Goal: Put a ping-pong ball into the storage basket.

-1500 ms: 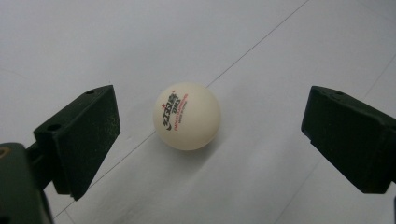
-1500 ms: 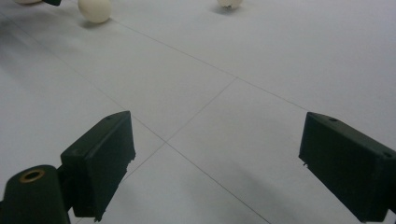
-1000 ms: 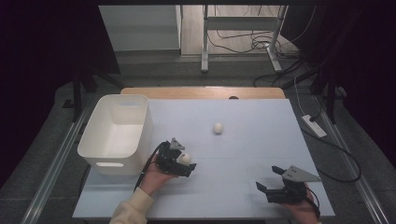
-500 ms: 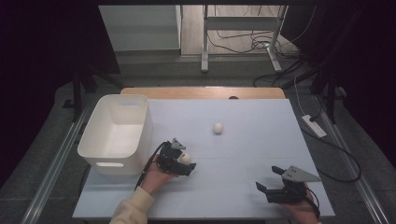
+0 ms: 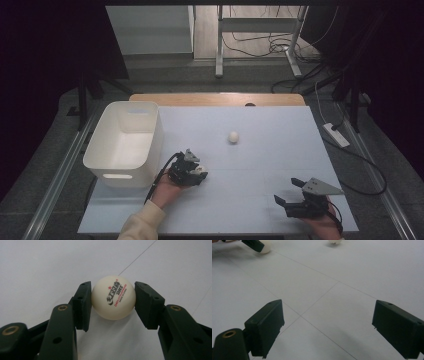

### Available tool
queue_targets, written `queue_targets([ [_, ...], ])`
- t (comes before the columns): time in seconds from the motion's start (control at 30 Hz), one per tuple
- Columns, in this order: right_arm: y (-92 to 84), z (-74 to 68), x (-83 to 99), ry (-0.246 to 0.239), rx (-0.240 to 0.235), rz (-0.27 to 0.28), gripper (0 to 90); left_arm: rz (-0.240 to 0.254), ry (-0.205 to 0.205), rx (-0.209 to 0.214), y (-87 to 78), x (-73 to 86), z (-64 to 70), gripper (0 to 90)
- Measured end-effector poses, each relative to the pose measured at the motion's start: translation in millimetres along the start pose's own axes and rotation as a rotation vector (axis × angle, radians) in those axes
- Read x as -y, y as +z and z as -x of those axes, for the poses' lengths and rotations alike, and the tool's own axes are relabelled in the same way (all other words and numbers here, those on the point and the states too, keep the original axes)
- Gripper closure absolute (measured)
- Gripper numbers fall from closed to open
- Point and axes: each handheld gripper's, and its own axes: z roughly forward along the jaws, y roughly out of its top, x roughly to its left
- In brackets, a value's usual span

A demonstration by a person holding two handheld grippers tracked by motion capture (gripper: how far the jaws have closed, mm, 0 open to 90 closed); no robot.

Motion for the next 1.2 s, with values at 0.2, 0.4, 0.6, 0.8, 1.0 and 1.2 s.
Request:
queue_targets([
  [0.2, -0.1, 0.0, 0.0, 0.0, 0.001, 0.0, 10.5, 0.015, 0.001, 0.0, -2.8, 0.2, -0.3, 50.9],
  [0.4, -0.1, 0.1, 0.1, 0.0, 0.002, 0.001, 10.5, 0.048, -0.008, 0.006, -8.7, 0.5, -0.5, 50.9],
  [0.6, -0.2, 0.0, 0.1, 0.0, 0.003, 0.001, 10.5, 0.074, -0.01, 0.026, -14.1, 0.5, 0.3, 50.9],
  [0.8, -0.2, 0.1, 0.1, 0.0, 0.003, 0.001, 10.5, 0.086, -0.009, 0.031, -17.2, 0.5, 0.6, 50.9],
  [1.0, -0.2, 0.0, 0.1, -0.001, 0.003, 0.001, 10.5, 0.111, -0.012, 0.039, -21.5, 0.8, 0.5, 50.9],
  [1.2, -0.3, -0.1, 0.1, -0.001, 0.003, 0.001, 10.5, 0.125, -0.013, 0.043, -25.5, 0.6, 0.3, 50.9],
])
